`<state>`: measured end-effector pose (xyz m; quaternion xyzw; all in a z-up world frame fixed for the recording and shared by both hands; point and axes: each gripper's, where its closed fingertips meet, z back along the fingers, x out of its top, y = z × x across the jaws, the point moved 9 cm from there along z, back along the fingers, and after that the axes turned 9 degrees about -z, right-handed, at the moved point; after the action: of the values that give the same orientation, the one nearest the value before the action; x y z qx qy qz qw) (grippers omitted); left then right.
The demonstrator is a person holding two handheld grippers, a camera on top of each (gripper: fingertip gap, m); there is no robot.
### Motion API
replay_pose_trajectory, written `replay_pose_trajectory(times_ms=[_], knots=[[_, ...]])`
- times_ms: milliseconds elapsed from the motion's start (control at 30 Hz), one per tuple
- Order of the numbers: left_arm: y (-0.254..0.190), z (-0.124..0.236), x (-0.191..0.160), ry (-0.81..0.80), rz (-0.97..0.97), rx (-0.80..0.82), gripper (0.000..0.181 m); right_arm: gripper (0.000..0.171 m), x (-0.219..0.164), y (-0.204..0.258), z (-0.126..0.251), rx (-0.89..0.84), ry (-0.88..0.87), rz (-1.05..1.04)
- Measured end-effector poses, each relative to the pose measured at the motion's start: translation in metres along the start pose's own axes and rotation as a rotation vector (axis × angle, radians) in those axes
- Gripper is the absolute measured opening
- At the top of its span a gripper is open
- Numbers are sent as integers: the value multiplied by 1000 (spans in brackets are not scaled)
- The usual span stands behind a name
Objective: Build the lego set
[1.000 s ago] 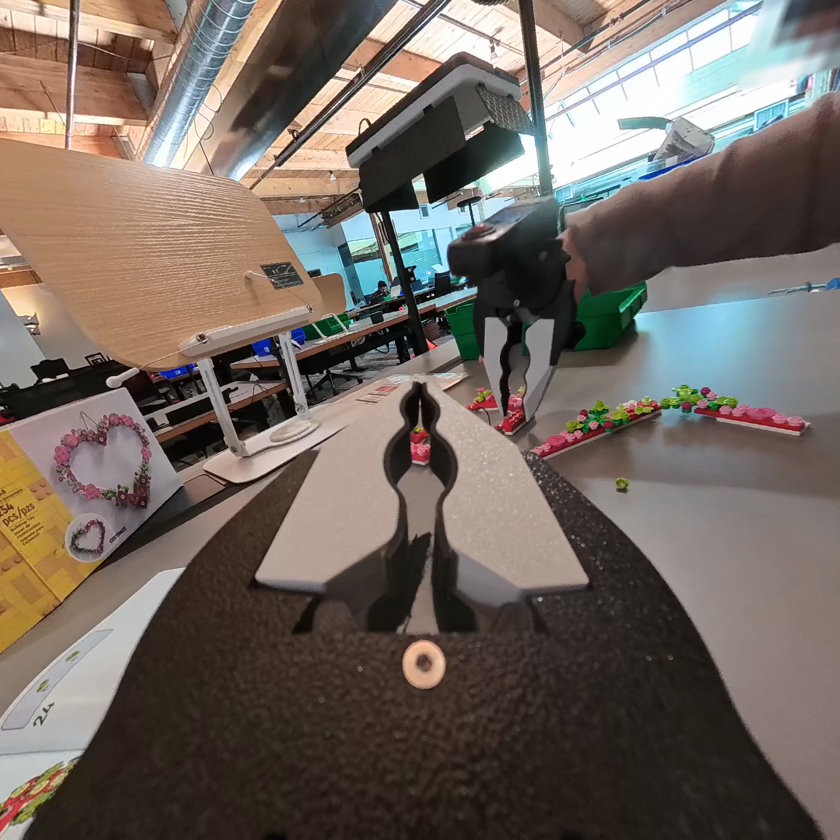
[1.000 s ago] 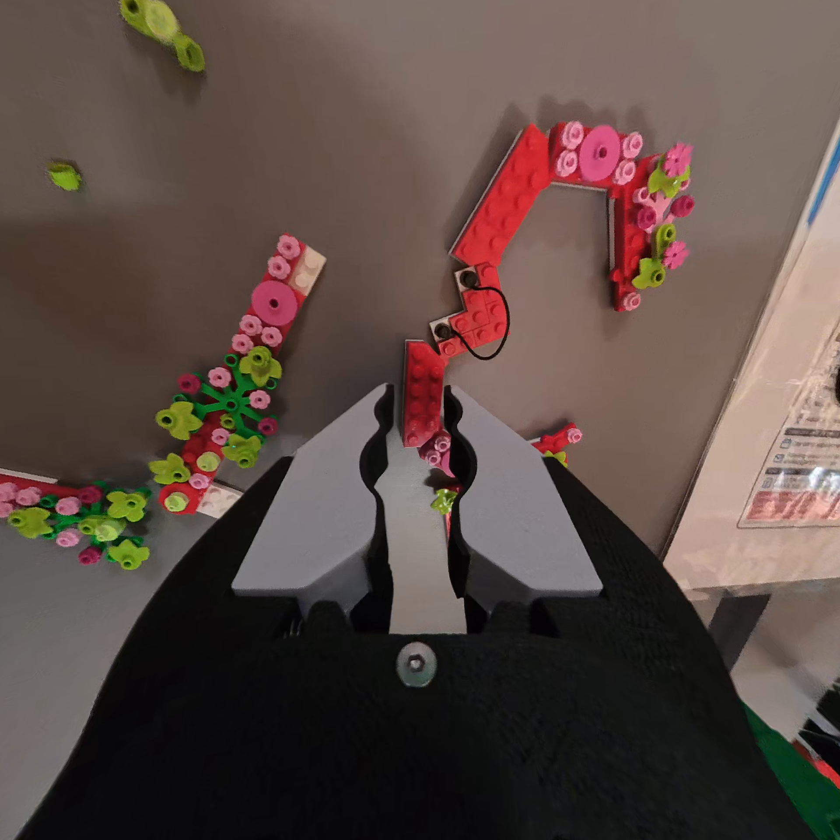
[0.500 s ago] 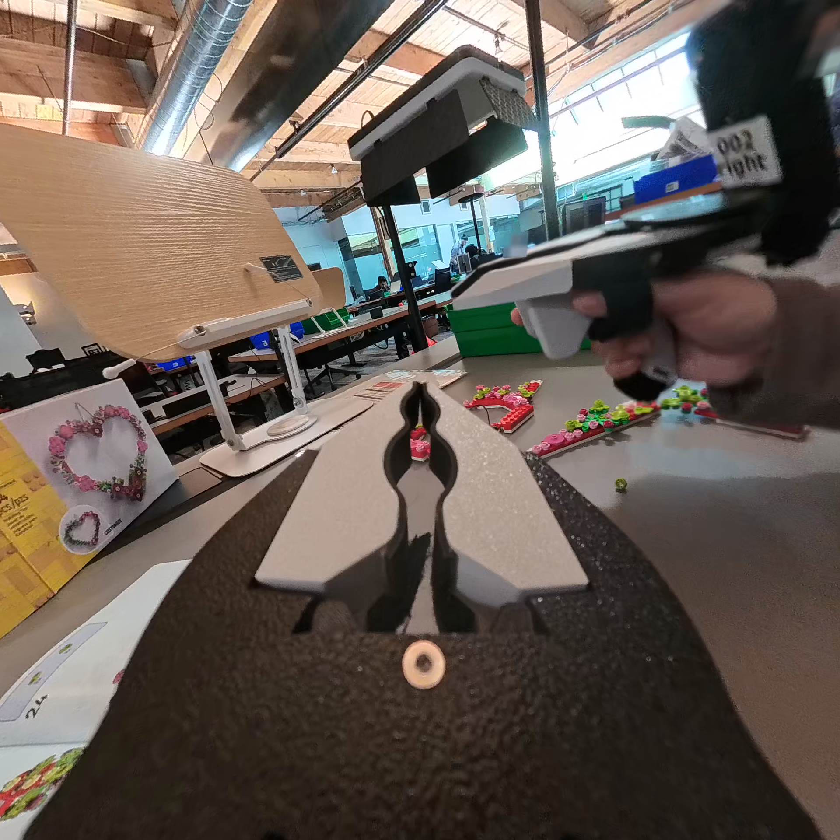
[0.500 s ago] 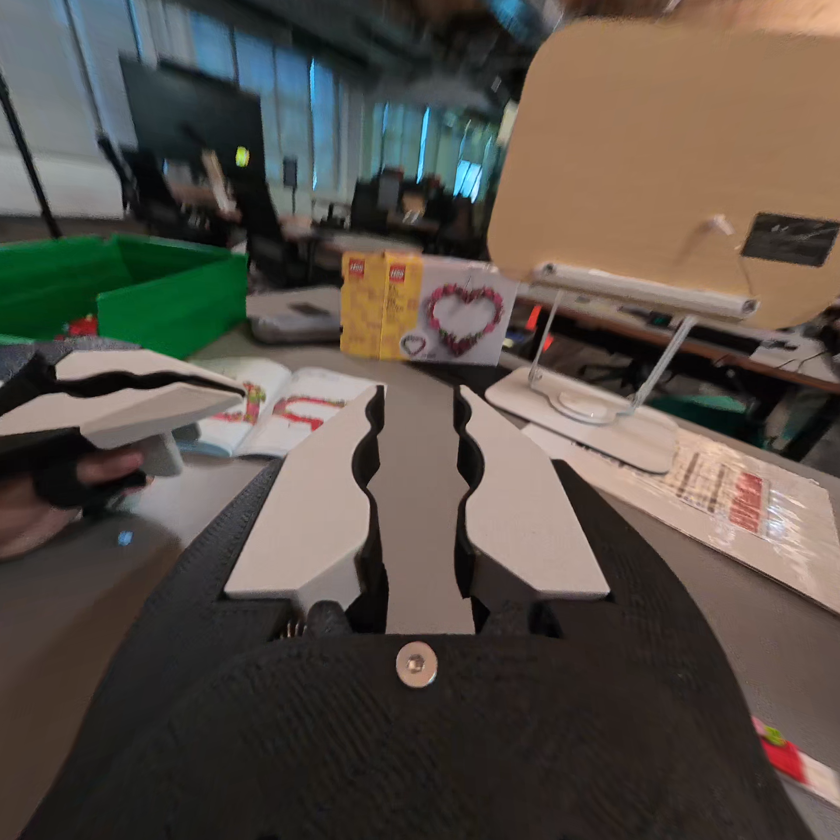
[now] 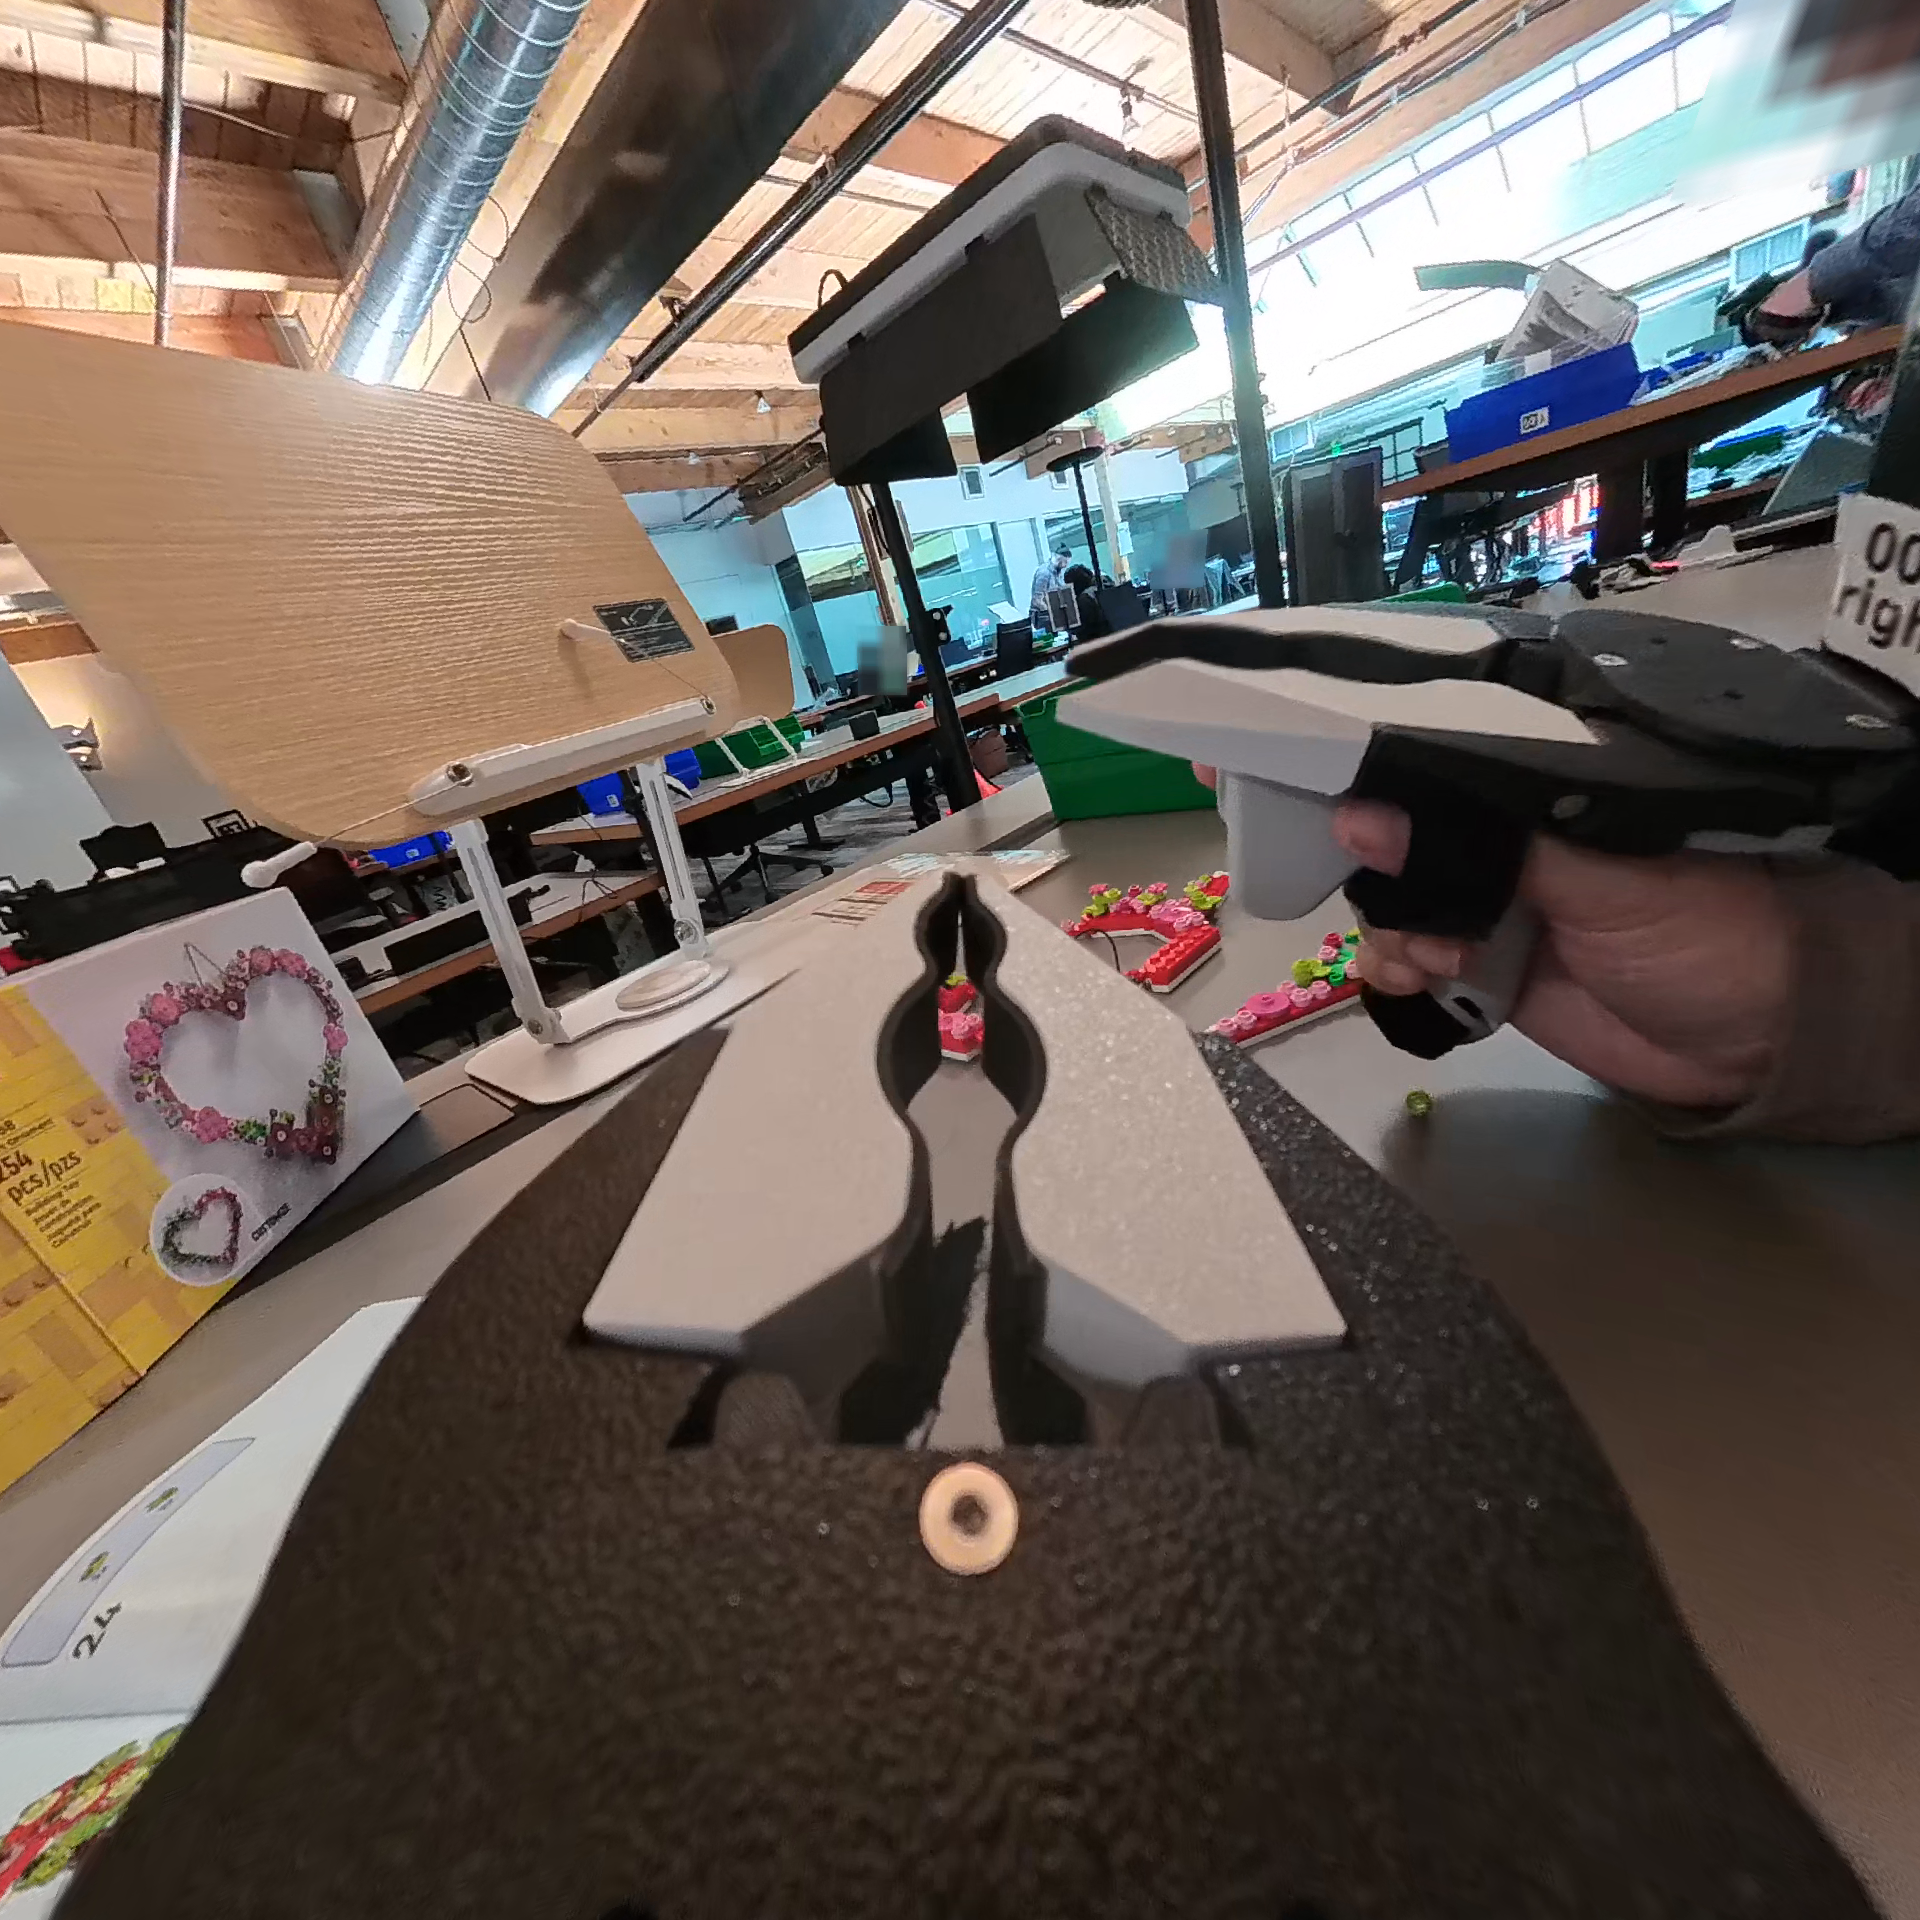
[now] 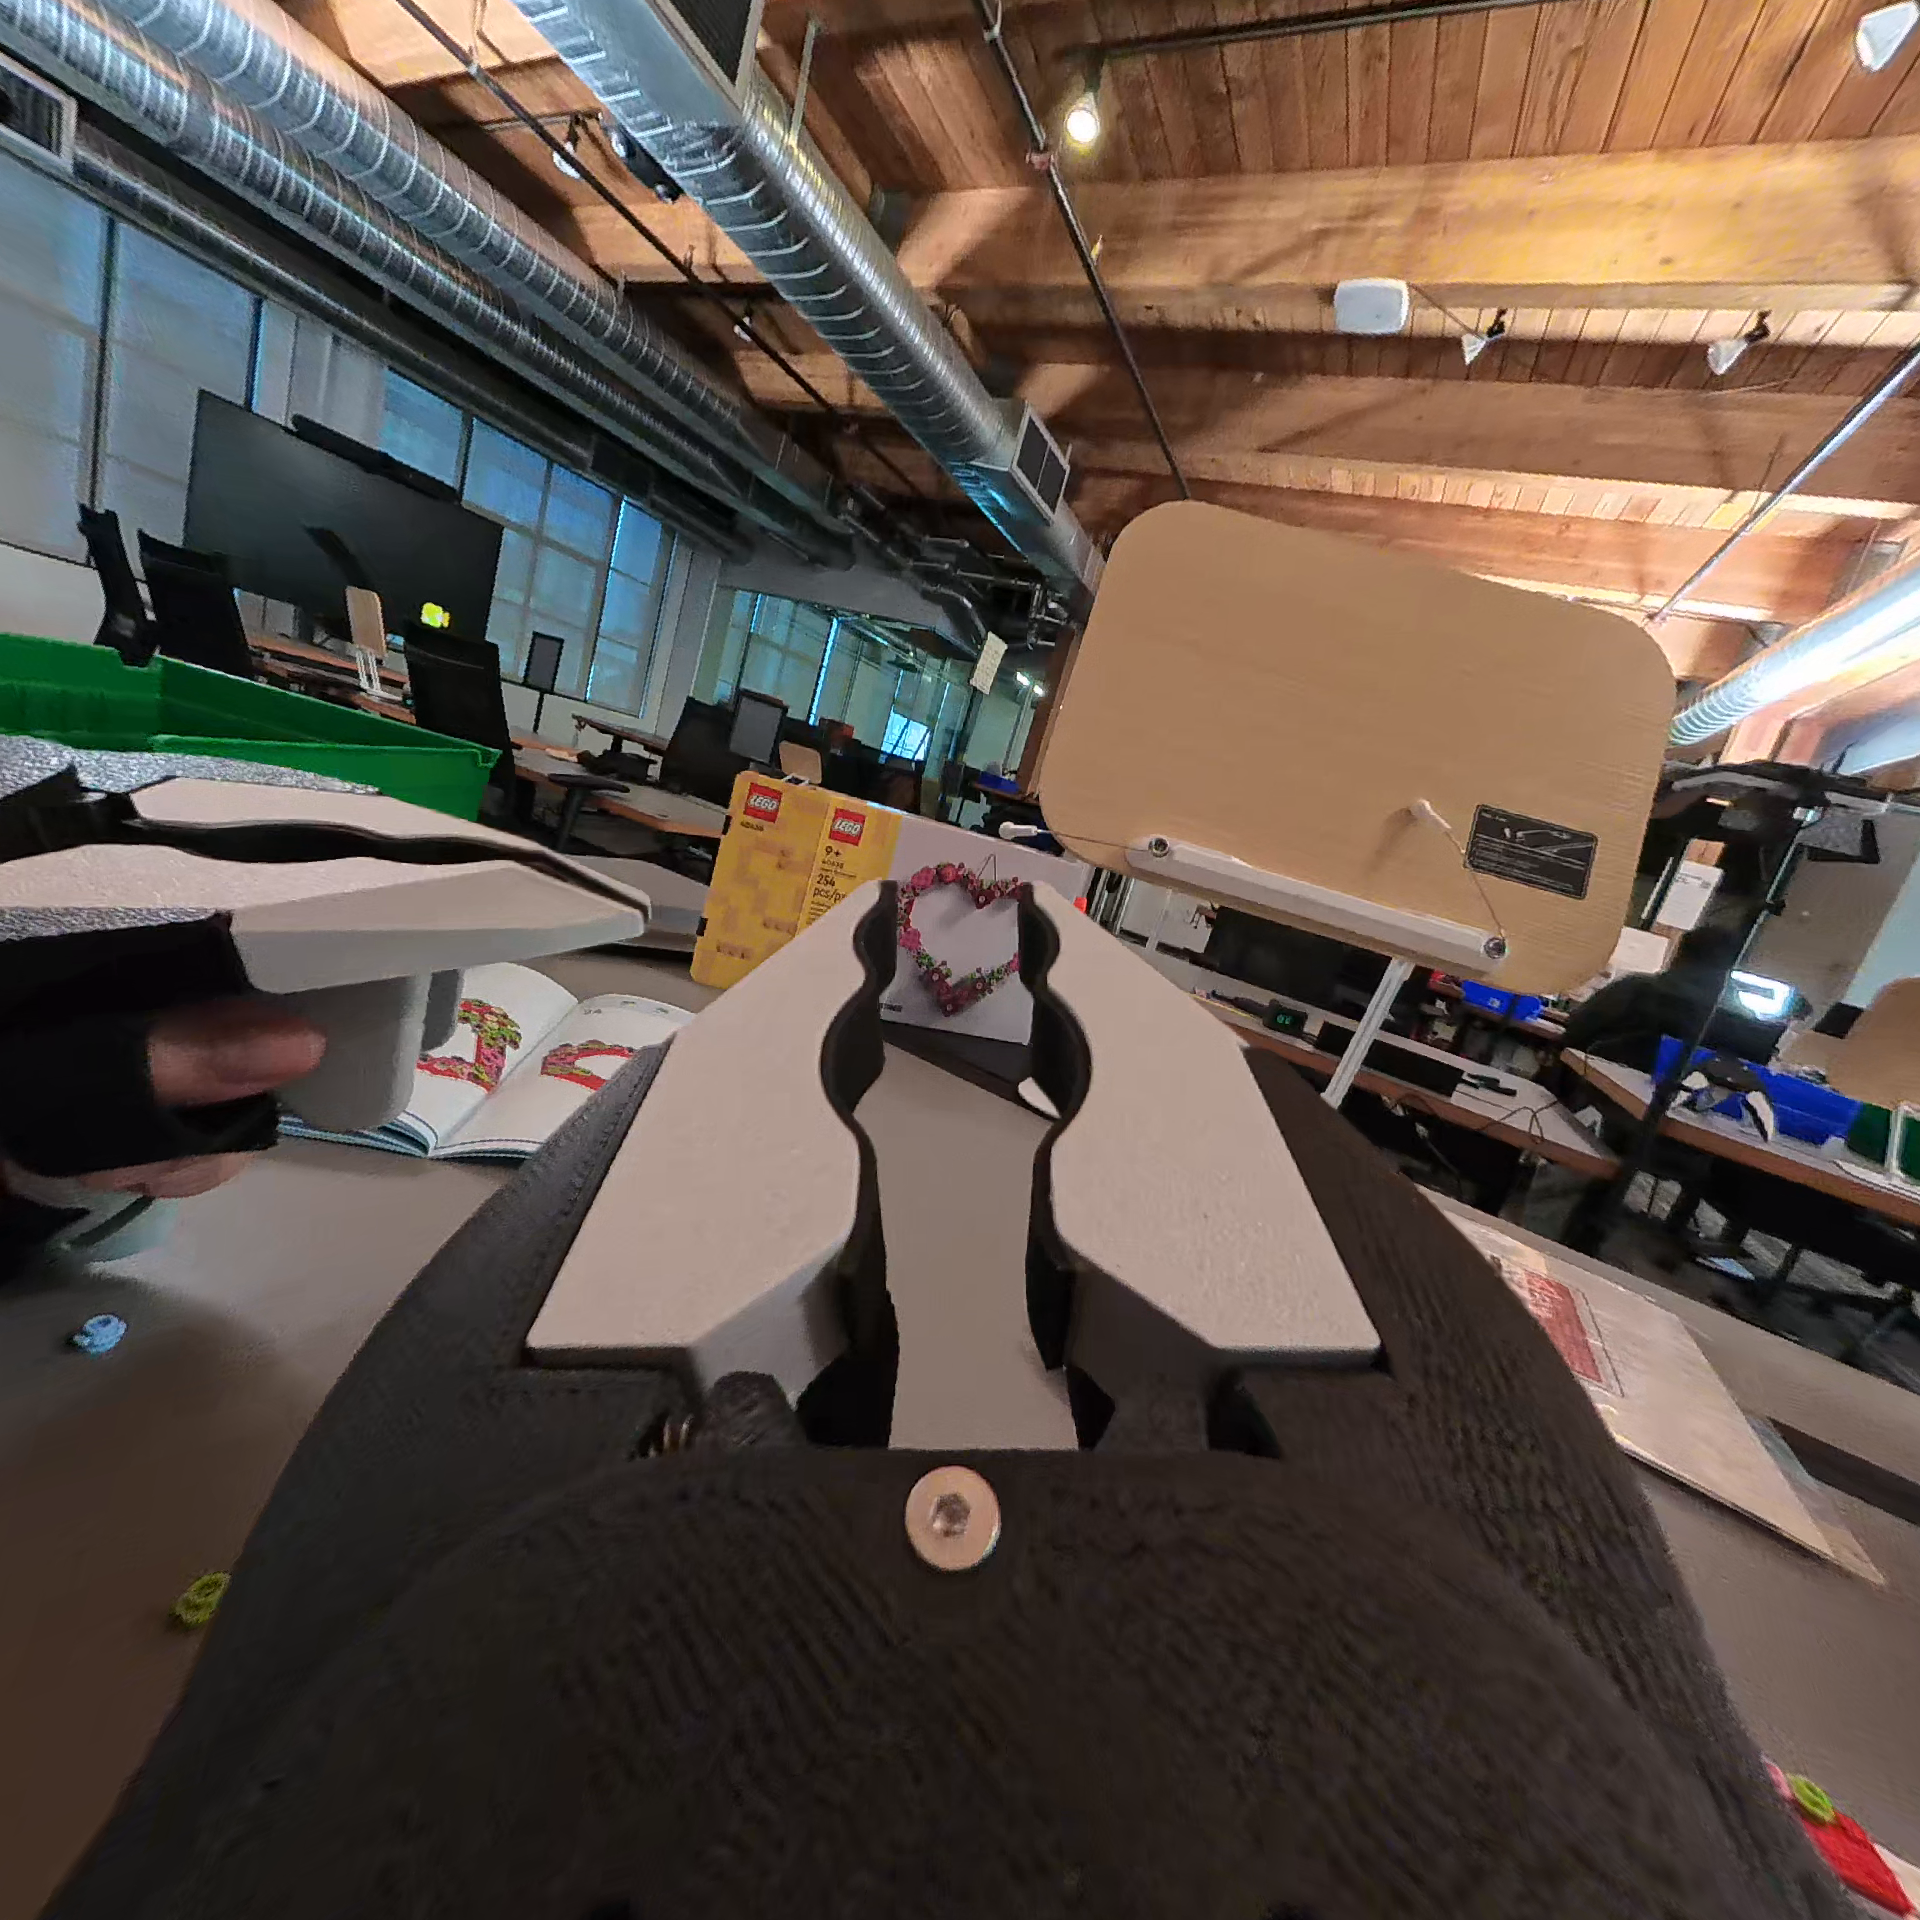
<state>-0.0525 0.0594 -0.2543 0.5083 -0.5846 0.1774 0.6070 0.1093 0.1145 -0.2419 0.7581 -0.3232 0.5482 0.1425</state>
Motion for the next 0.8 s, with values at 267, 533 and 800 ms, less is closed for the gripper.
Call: replay_pose_trajectory(times_ms=[267,533,800], knots=[[4,7,18,-91,-52,5,4,14,-5,4,1,22,1,63],[91,74,72,68,-90,424,19,12,-6,-2,1,4,-2,46],[200,169,17,1024,259,605,9,10,-9,-3,-3,1,14,46]])
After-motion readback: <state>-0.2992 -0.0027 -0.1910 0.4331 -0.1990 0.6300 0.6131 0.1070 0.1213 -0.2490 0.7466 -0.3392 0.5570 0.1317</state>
